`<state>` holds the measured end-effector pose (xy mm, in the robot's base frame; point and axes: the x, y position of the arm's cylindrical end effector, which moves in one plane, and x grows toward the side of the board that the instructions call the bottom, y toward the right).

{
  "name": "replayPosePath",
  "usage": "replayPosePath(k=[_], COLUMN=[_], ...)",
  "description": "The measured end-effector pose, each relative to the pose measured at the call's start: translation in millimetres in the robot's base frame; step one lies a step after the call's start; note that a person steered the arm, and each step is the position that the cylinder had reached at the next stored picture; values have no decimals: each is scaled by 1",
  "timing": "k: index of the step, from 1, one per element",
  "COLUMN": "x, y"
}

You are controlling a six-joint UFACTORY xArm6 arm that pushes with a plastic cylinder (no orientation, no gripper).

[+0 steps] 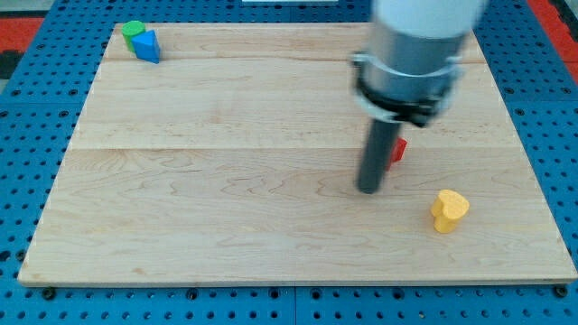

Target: Push the red star into the heart

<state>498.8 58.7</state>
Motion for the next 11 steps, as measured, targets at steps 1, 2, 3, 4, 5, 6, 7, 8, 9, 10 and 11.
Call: replayPosePath(k=[1, 2, 3, 4, 5, 6, 7, 8, 9, 10, 11], x=[-52, -92, -65, -15, -14, -70, -122, -196, -259, -267, -267], y=[-9, 29, 53, 75, 81, 75, 150, 200, 192, 133, 121])
